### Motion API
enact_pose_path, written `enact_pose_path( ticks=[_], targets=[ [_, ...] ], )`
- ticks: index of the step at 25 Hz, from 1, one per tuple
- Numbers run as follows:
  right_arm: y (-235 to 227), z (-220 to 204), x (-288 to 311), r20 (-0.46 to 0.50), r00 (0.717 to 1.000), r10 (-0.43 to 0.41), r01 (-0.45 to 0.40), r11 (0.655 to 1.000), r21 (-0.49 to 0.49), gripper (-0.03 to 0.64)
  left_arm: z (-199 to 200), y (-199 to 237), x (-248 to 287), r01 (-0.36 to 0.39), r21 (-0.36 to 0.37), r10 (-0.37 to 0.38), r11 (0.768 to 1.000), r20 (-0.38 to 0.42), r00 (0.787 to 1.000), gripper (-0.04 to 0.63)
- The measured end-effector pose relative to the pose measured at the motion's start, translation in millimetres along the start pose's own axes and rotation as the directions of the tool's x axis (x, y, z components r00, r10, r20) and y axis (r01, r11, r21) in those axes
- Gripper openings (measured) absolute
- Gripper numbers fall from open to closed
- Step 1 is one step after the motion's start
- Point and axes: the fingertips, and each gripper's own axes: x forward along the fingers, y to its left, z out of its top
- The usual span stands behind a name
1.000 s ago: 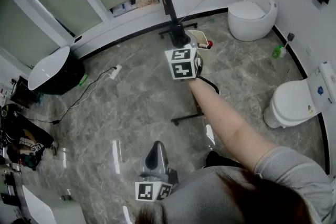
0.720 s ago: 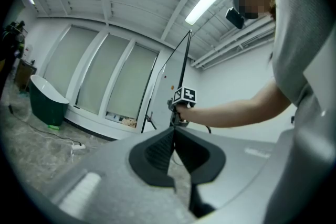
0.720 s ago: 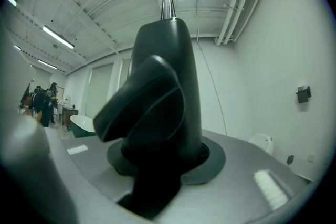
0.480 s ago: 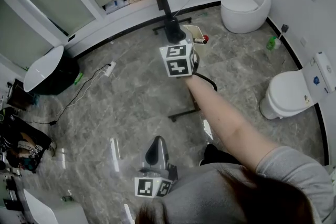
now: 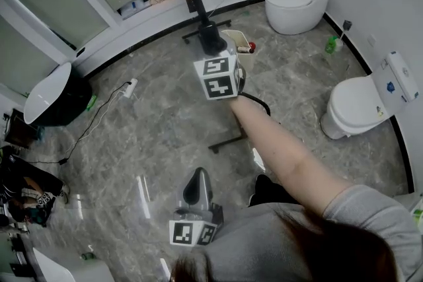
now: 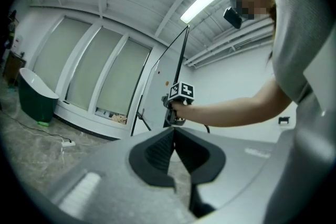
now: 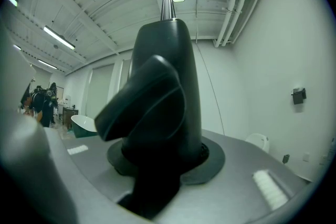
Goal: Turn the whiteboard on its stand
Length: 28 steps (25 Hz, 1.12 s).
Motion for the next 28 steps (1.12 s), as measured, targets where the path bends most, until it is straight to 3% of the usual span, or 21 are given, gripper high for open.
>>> enact_pose_path(
  ticks=[17,21,28],
  targets=[
    [17.3,-0.7,-52.6,0.001,1.0,-0.012,0.012,1.0,0.008,0.127,3.1,-26.2,-37.0,0.073,0.026,-0.074,0.997,0.025,0.997,0.0],
    [26.4,-0.3,-64.2,0.006,1.0,-0.025,0.025,1.0,0.004,0.127,-6.9,-25.8,-50.5,0.07,0.02,-0.069,0.997,-0.019,0.997,0.0],
    [37.9,-1.8,-89.7,0.007,1.0,-0.024,0.024,1.0,0.008,0.135,-11.0,-38.5,-55.0,0.115,0.013,-0.114,0.993,-0.012,0.993,0.0]
  ],
)
